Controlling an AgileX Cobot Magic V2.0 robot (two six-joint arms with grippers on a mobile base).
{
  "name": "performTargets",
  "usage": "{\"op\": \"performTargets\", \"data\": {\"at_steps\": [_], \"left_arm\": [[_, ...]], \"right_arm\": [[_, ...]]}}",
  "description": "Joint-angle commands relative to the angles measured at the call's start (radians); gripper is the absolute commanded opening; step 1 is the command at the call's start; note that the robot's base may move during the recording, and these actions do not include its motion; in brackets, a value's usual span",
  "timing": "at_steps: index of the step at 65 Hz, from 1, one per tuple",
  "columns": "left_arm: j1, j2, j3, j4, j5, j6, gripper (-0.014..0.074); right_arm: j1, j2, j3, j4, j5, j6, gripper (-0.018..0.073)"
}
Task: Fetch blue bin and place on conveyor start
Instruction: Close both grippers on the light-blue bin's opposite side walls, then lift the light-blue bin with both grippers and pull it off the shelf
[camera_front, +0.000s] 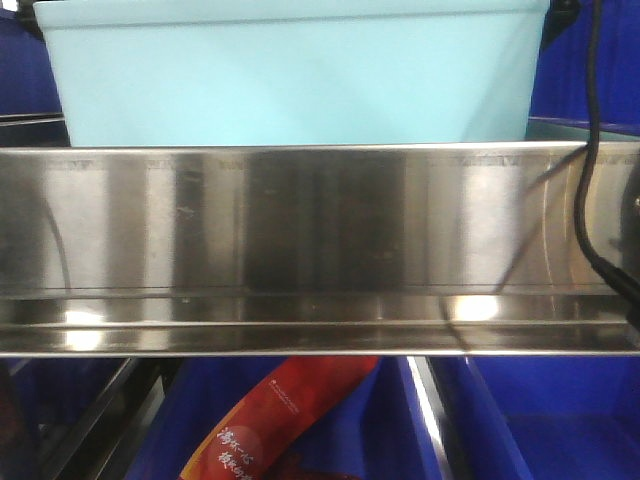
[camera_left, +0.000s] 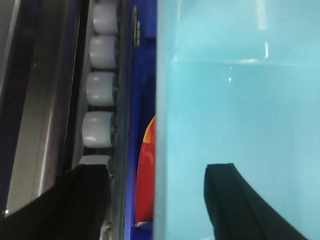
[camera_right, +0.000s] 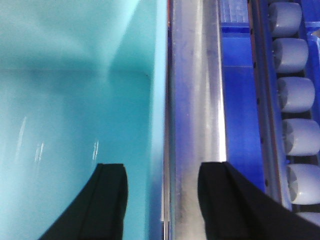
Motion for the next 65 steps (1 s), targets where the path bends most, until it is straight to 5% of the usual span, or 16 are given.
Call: {"op": "performTargets", "data": {"at_steps": [1, 22, 28, 35, 40, 65], "left_arm": [[0.004, 0.003, 0.001, -0.002, -0.011, -0.012, 0.0326], [0.004, 0.003, 0.001, -0.017, -0.014, -0.019, 0.0253], [0.004, 0.003, 0.001, -0.017, -0.014, -0.019, 0.0109], [0.004, 0.003, 0.001, -0.017, -0.014, -0.019, -0.0106], [0.004, 0.003, -0.005, -0.017, -0.012, -0.019, -0.0111], [-0.026, -0.027, -0.138, 0.027, 0.096, -0.046, -0.0111]], "right_arm": [[-0.005, -0.005, -0.011, -0.014, -0.005, -0.006, 0.0234], [-0.005, -0.005, -0.011, -0.014, -0.005, -0.006, 0.0234], [-0.005, -0.006, -0.011, -0.014, -0.003, -0.006, 0.0198], [-0.005, -0.006, -0.014, -0.019, 0.017, -0.006, 0.0004], [-0.005, -0.009, -0.014, -0.04, 0.017, -0.006, -0.0169], [0.011, -0.057, -0.125, -0.111, 0.098, 0.022, -0.0155]]}}
